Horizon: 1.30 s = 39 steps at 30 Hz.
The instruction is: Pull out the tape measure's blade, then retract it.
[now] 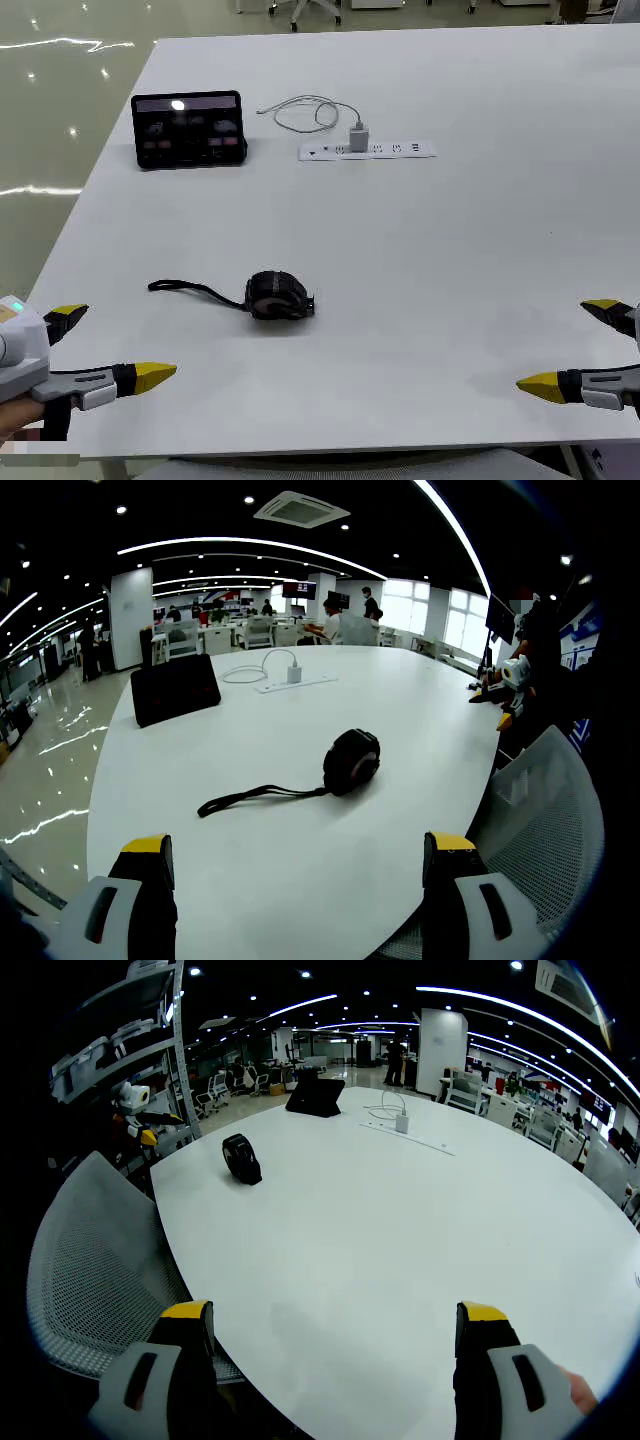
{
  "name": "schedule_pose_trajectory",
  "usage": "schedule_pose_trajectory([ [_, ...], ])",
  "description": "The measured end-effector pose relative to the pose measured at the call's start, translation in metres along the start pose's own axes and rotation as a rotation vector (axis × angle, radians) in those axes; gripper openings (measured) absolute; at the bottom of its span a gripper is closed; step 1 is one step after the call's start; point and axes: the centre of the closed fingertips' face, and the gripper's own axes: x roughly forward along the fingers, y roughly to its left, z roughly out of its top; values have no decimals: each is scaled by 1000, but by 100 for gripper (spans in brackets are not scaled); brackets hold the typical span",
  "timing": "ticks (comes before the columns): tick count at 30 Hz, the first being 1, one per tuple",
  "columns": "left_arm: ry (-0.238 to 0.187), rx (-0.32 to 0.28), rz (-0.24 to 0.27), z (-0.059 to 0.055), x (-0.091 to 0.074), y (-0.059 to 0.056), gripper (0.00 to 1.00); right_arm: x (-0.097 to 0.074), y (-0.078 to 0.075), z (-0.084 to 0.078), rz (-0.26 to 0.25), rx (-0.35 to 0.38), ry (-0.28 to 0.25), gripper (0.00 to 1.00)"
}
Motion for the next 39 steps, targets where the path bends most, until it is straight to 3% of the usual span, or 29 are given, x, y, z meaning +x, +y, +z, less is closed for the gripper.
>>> schedule_pose_trajectory([
  [17, 12, 22, -5, -2, 0, 3, 100, -3, -3, 4, -13, -13, -5, 100],
  [22, 34, 36, -44, -2, 6, 0, 100, -1, -5, 4, -1, -13, 3, 100],
  [27, 52, 91, -67, 6, 16, -1, 100, 2, -5, 14, 9, -34, -15, 100],
  [30, 71, 99, -110, 12, 23, -5, 100, 7, -3, 21, 26, -45, -19, 100],
  [32, 78, 148, -147, 17, 29, -11, 100, 12, -1, 25, 40, -53, -15, 100],
  [34, 151, 176, -198, 11, 35, -19, 100, 16, 3, 31, 60, -67, -25, 100],
  [36, 187, 291, -175, 12, 43, -15, 100, 20, 5, 37, 64, -82, -32, 100],
  [39, 188, 285, -227, 20, 52, -25, 100, 26, 8, 42, 80, -100, -29, 100],
])
